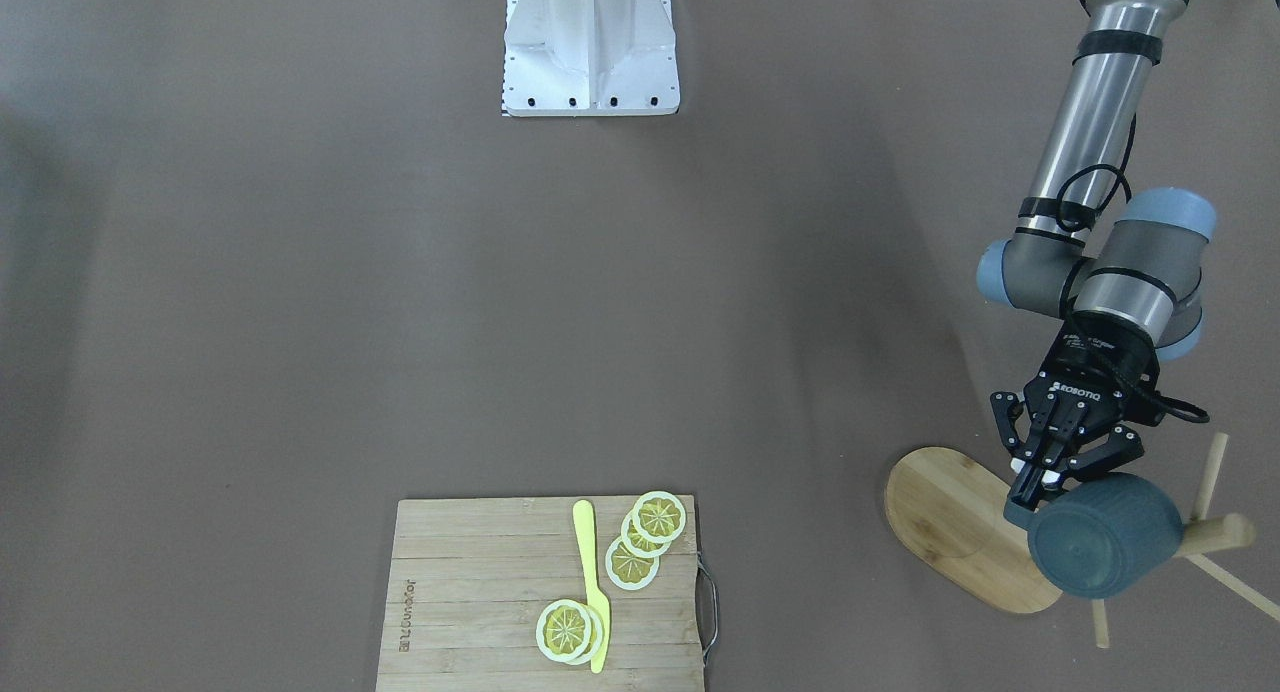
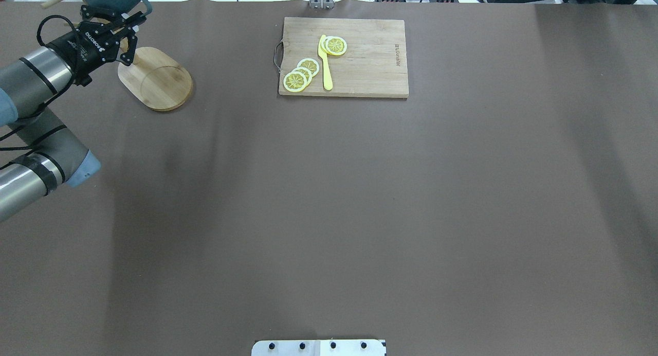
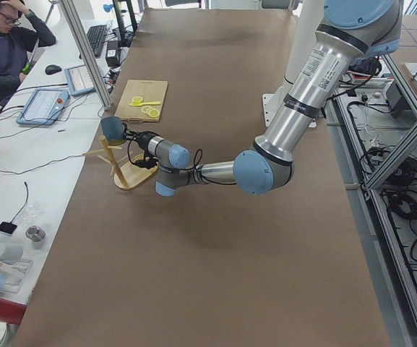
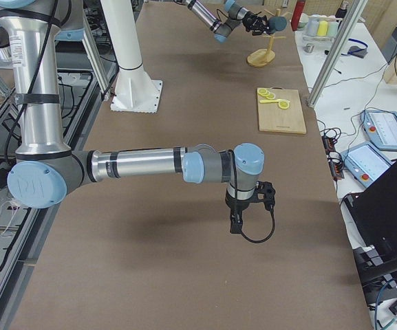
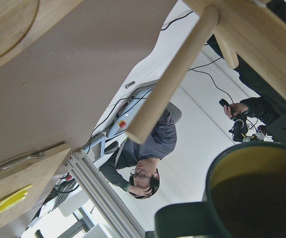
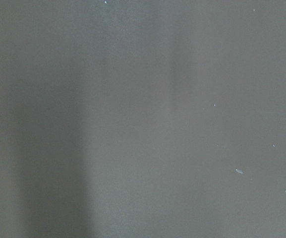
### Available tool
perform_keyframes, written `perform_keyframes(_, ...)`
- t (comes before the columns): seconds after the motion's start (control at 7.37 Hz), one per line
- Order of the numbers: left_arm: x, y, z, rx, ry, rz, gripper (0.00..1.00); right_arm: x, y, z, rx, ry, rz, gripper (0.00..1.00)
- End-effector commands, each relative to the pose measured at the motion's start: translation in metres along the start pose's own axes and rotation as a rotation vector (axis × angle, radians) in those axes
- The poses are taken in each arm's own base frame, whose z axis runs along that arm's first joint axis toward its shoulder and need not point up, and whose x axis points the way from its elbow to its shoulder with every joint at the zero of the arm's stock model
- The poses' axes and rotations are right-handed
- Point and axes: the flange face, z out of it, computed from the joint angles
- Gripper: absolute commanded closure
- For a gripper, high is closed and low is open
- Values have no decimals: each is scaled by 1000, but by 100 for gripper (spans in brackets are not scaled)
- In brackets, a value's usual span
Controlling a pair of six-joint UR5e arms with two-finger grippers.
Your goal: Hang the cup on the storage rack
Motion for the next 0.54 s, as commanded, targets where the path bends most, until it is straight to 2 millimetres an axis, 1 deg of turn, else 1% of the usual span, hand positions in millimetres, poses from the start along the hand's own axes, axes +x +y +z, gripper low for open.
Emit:
perform_keyframes(0.0,1,-1,0,2,2,-3,100,0,0,0,-1,0,1,0)
perform_keyframes(0.14,1,-1,0,2,2,-1,100,0,0,0,0,0,0,0)
perform_keyframes(0.27,1,-2,-1,4,1,5,95,0,0,0,0,0,0,0)
perform_keyframes(0.41,0,-2,0,3,0,4,26,-1,0,0,2,-2,-1,0)
